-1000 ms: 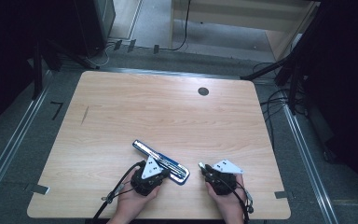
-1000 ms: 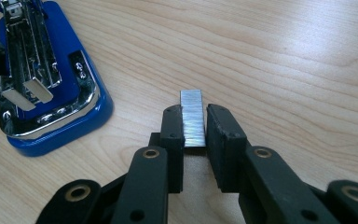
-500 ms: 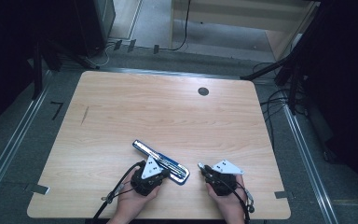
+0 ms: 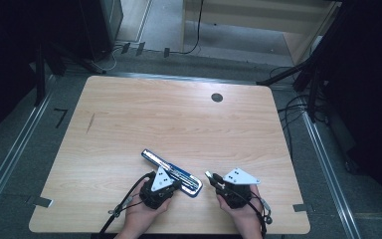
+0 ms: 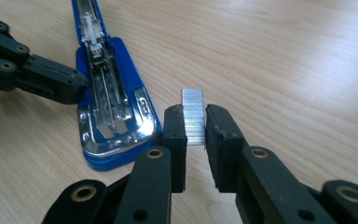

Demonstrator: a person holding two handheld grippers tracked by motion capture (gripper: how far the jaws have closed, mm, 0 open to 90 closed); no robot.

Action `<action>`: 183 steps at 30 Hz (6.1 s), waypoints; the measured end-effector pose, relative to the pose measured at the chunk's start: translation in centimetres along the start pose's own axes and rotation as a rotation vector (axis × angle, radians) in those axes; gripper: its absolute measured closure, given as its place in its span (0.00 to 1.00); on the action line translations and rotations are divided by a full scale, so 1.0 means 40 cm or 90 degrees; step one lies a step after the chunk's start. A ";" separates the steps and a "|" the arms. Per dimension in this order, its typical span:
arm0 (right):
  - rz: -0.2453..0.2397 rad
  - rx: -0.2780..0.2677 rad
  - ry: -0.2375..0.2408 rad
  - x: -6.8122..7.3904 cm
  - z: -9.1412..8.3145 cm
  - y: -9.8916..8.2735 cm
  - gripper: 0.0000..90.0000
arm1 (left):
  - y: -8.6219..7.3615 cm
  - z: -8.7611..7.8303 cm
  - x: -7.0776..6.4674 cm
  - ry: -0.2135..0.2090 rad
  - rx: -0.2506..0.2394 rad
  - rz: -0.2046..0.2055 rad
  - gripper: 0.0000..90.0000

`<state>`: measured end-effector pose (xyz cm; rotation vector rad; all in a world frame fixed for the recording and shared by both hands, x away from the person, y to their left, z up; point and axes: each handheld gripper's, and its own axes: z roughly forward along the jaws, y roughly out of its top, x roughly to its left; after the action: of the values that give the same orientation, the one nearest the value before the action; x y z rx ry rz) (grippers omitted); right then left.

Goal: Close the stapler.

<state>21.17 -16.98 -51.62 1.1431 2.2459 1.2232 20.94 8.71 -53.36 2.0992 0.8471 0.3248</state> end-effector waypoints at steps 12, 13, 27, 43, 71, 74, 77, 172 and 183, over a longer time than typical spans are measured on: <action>-0.046 -0.002 0.041 0.032 -0.008 0.053 0.88 | 0.000 0.001 -0.002 0.002 -0.002 0.000 1.00; -0.046 0.002 0.044 0.034 -0.007 0.056 0.88 | 0.000 0.000 -0.001 0.002 -0.002 0.001 1.00; -0.095 0.027 0.081 0.072 0.032 0.099 0.88 | 0.000 0.001 0.001 -0.001 -0.002 -0.003 1.00; -0.110 0.085 0.115 0.082 0.072 0.107 0.88 | 0.000 0.000 0.000 0.000 -0.002 -0.004 1.00; -0.143 0.144 0.120 0.085 0.091 0.121 0.88 | 0.000 0.000 0.001 0.002 -0.003 0.001 1.00; -0.141 0.145 0.123 0.084 0.091 0.122 0.88 | 0.000 0.000 0.001 0.002 -0.002 -0.001 1.00; -0.139 0.145 0.126 0.084 0.091 0.124 0.88 | 0.000 0.001 0.001 0.001 -0.003 -0.003 1.00; -0.148 0.170 0.135 0.079 0.086 0.144 0.88 | 0.000 0.001 0.001 0.002 -0.004 -0.004 1.00; -0.145 0.179 0.139 0.077 0.084 0.147 0.88 | 0.000 0.001 0.001 0.002 -0.004 -0.003 1.00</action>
<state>24.20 -10.95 -48.47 0.8446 2.6928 1.0072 20.98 8.69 -53.39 2.0909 0.8514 0.3284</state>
